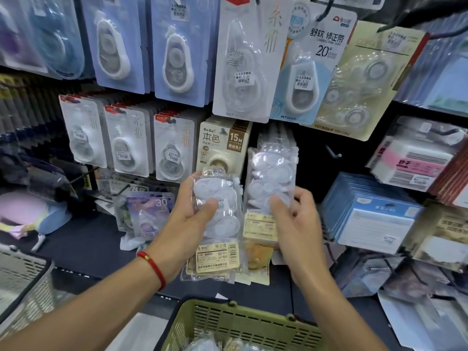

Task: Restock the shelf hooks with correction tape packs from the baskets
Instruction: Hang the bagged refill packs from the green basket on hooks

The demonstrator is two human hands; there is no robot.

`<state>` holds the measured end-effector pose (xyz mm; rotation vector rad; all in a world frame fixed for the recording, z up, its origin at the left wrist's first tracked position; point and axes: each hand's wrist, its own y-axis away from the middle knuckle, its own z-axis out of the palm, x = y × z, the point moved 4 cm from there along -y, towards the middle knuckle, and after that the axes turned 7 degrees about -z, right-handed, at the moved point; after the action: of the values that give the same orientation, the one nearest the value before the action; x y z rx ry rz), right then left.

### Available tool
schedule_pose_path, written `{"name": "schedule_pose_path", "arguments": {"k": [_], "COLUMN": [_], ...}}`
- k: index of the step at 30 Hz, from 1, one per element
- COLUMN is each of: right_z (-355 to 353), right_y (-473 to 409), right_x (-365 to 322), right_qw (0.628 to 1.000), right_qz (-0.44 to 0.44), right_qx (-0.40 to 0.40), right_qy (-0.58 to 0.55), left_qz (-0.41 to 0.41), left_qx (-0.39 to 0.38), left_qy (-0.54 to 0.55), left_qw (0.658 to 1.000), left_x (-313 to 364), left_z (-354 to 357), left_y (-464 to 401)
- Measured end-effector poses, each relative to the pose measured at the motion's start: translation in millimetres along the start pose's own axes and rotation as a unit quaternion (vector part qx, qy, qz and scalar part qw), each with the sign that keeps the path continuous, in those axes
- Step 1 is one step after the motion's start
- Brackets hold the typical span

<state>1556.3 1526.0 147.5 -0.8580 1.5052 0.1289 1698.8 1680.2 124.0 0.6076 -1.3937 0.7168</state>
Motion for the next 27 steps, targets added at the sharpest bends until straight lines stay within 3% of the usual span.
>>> {"name": "schedule_pose_path", "arguments": {"k": [3,10,16,21,27], "right_z": [-14,-16,-18,-18,24], "right_y": [-14,-15,-14,-11,9], "right_x": [-5,-10,-5,-2,-5], "right_qw": [0.999,0.999,0.999,0.98,0.979], "right_qz": [-0.022,-0.003,0.002,-0.036,-0.056], "right_qx": [0.034,0.026,0.041,0.026,-0.168], "right_qy": [0.02,-0.044,-0.025,0.195,0.102], "left_qz": [0.006,0.036,0.044,0.064,0.066], "left_qx": [0.009,0.017,0.018,0.037,0.026], "left_qy": [-0.009,-0.021,-0.027,-0.048,-0.032], "left_qw": [1.0,0.999,0.999,0.996,0.997], "left_x": [1,9,12,15,11], "left_z": [-2,-3,-3,-4,4], "left_y": [0,4,5,7,6]}}
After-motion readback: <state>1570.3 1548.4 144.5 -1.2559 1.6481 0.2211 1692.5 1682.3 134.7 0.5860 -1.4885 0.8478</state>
